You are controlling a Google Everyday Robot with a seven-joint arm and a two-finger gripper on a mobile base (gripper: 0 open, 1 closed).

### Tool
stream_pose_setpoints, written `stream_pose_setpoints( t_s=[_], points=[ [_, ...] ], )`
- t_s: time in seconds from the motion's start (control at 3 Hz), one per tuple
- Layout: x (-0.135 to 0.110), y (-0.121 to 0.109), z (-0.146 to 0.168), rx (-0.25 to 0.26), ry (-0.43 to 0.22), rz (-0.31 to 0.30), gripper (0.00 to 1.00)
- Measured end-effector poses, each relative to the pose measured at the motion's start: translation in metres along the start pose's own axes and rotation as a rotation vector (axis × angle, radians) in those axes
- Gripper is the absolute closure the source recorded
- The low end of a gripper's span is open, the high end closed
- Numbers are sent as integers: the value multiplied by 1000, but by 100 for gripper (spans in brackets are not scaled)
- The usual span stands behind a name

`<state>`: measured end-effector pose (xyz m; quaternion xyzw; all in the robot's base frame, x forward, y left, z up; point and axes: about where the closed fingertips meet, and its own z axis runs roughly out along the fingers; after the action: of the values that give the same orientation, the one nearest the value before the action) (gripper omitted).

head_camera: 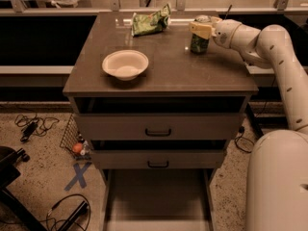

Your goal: Pick green can from bottom drawer and place on counter

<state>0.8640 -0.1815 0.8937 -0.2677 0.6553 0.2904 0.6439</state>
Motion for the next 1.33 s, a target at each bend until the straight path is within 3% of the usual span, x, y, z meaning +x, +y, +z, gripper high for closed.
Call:
stream_pose_setpoints(
  t_s=[1.33],
  points=[
    [-5, 4, 6, -9, 1, 2, 6]
  ],
)
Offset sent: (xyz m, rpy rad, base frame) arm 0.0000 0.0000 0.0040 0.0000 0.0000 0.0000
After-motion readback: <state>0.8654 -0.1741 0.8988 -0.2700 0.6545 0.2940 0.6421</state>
